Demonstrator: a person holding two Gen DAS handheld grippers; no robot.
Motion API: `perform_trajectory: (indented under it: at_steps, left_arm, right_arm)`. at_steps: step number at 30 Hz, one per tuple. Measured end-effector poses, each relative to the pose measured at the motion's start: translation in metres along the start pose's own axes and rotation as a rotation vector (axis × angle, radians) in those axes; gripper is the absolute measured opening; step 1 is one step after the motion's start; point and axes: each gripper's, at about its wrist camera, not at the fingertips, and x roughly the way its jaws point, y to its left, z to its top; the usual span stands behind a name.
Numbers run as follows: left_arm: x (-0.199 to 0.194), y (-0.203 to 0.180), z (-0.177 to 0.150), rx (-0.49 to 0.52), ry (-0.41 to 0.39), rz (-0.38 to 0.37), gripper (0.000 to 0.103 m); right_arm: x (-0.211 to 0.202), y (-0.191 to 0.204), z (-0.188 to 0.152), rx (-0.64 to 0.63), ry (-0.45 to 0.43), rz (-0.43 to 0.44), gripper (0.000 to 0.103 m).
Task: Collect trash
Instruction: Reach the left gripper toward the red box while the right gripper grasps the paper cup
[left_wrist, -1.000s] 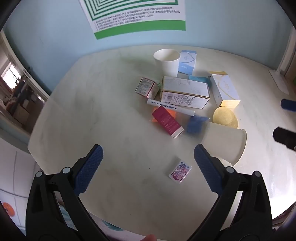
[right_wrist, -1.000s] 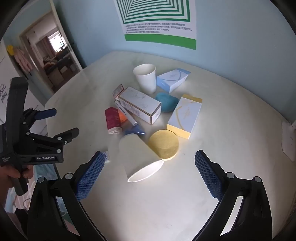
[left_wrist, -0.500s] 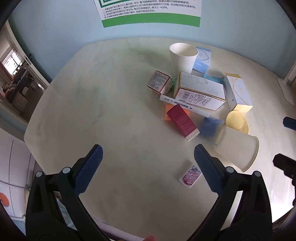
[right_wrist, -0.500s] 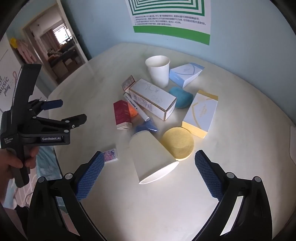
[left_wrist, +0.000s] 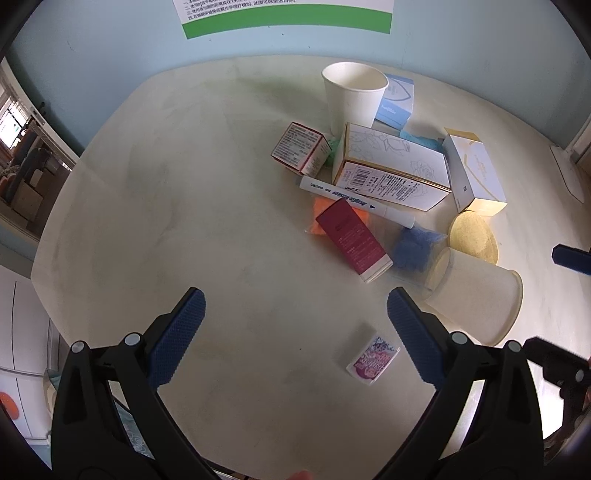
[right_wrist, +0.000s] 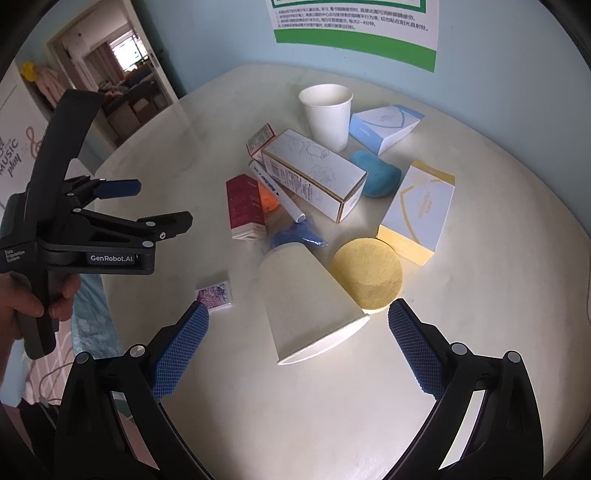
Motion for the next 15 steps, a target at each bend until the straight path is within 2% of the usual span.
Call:
perform_trajectory:
  at_steps: [15]
  left_arm:
    - [0.035,-0.017,0.022,0.033,0.058,-0.007,0.097]
  right_arm:
    - [0.029,-0.013,0.008,-0.005,0.054,0.010,0.096]
